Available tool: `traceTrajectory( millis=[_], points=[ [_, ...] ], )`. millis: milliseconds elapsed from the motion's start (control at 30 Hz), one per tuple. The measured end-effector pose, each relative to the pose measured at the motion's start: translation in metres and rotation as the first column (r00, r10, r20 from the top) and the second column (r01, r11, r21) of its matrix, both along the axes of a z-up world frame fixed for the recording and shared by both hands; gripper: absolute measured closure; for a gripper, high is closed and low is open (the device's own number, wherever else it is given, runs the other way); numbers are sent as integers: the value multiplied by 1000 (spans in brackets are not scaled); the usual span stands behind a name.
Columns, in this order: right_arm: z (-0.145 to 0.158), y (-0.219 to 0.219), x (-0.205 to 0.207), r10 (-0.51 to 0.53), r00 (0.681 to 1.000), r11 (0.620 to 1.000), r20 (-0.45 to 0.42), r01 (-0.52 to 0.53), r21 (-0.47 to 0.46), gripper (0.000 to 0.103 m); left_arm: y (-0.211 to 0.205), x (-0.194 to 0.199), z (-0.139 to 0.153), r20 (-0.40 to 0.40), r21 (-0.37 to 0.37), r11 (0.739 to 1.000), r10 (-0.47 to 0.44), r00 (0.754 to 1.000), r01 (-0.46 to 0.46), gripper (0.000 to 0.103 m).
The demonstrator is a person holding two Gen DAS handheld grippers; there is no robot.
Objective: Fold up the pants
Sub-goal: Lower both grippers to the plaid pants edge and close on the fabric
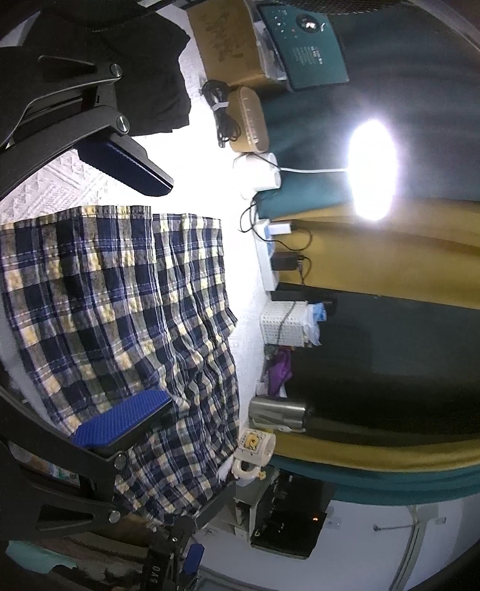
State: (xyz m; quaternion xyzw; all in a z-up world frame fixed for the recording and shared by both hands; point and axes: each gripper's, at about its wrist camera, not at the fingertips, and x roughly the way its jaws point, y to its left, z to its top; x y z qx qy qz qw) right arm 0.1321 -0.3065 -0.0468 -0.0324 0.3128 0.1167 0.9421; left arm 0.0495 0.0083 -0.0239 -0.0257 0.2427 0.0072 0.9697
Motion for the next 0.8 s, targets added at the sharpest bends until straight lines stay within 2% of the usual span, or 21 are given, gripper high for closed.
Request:
traceTrajectory(
  millis=[367,500,633,800],
  points=[
    [-7,1,78,-17,997,1000,-71,16,-5,0,16,62,-6,-90,37,998,52,995,-48,0],
    [-9,1,104,-25,995,1000,-92,24,-9,0,27,86,-10,-129,-4,998,54,990,-55,0],
    [-11,2,128,-27,994,999,-103,25,-24,0,44,112,-15,-169,16,997,79,982,-78,0],
    [-14,4,159,-33,993,999,-110,29,-37,0,61,147,-26,-227,-16,997,69,971,-74,0]
  ],
)
